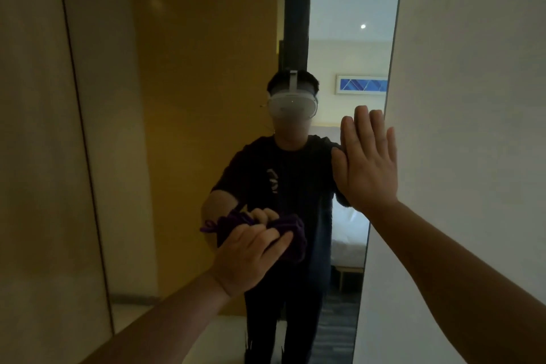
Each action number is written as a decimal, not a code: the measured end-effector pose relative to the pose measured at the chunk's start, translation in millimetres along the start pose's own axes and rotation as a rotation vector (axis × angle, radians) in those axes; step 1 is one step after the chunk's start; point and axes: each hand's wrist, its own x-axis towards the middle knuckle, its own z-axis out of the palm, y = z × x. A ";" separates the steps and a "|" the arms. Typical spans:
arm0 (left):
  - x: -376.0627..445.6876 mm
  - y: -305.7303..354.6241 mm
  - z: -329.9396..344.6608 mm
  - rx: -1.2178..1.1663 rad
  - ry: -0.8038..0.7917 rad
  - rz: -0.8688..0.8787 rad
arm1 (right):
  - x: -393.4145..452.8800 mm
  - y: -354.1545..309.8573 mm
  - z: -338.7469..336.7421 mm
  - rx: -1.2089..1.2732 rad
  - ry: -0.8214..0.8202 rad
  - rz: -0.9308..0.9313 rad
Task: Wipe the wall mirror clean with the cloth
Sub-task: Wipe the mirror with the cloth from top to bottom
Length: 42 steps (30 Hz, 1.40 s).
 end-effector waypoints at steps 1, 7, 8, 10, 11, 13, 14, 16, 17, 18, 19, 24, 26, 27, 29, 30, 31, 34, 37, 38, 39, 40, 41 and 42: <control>-2.8 1.5 0.8 -0.008 -0.006 -0.011 | 0.2 -0.1 -0.5 -0.006 -0.009 0.002; 6.4 -0.1 -8.0 -0.085 -0.026 -0.027 | 1.2 -3.4 -16.7 0.034 -0.102 0.022; 11.1 -1.9 -10.4 -0.104 -0.036 -0.022 | 1.8 -0.7 -20.7 0.070 -0.105 0.019; 32.8 -11.4 -15.9 -0.138 -0.029 -0.044 | 3.7 7.8 -32.2 0.122 -0.082 0.020; 51.5 -19.3 -18.6 -0.151 0.006 -0.069 | 4.7 14.5 -37.5 0.130 -0.059 0.037; 103.9 -40.1 -26.5 -0.163 0.110 -0.130 | 9.0 32.2 -46.5 0.131 -0.033 0.113; 132.4 -53.1 -30.1 -0.160 0.160 -0.154 | 11.0 41.0 -48.1 0.116 -0.046 0.148; 193.0 -78.6 -34.6 -0.144 0.246 -0.191 | 12.3 59.9 -46.7 0.046 -0.110 0.174; 221.5 -89.5 -34.6 -0.126 0.267 -0.211 | 11.2 68.3 -43.3 -0.009 -0.147 0.153; 247.0 -98.6 -31.8 -0.097 0.270 -0.222 | 9.4 75.6 -38.7 -0.066 -0.172 0.117; 269.6 -104.9 -29.0 -0.061 0.259 -0.218 | 7.4 80.6 -35.1 -0.113 -0.183 0.086; 312.3 -99.7 -10.6 0.042 0.188 -0.224 | 5.3 90.9 -19.4 -0.158 -0.099 0.028; 300.0 -84.2 -5.8 0.040 0.203 -0.230 | 5.2 93.4 -12.8 -0.146 -0.051 0.025; 288.5 -73.1 -3.2 0.033 0.197 -0.206 | 5.4 94.4 -9.6 -0.138 -0.034 0.028; 256.4 -44.6 2.6 0.003 0.155 -0.127 | 5.6 94.9 -6.0 -0.126 -0.018 0.027; 237.8 -28.4 5.4 -0.011 0.137 -0.090 | 5.8 95.2 -5.1 -0.121 -0.008 0.023; 218.3 -11.7 8.1 -0.018 0.125 -0.060 | 5.9 95.2 -4.8 -0.117 0.003 0.016; 161.2 33.3 13.5 -0.032 0.066 -0.006 | 6.1 95.2 -4.5 -0.116 0.014 0.005; 103.4 71.0 16.4 -0.097 -0.083 0.096 | 5.8 96.2 -5.4 -0.098 0.007 0.000; 82.4 83.7 18.1 -0.138 -0.126 0.120 | 5.8 96.4 -6.1 -0.095 0.005 -0.001; 62.3 95.4 20.4 -0.171 -0.159 0.136 | 6.0 96.7 -6.6 -0.098 -0.002 0.000; 45.2 105.0 22.1 -0.195 -0.178 0.143 | 5.9 97.0 -7.3 -0.105 -0.015 0.000; 32.8 111.5 23.2 -0.208 -0.185 0.142 | 5.1 96.5 -8.8 -0.111 -0.030 0.003; 26.6 114.4 23.6 -0.214 -0.181 0.137 | 4.5 95.4 -10.8 -0.115 -0.045 0.007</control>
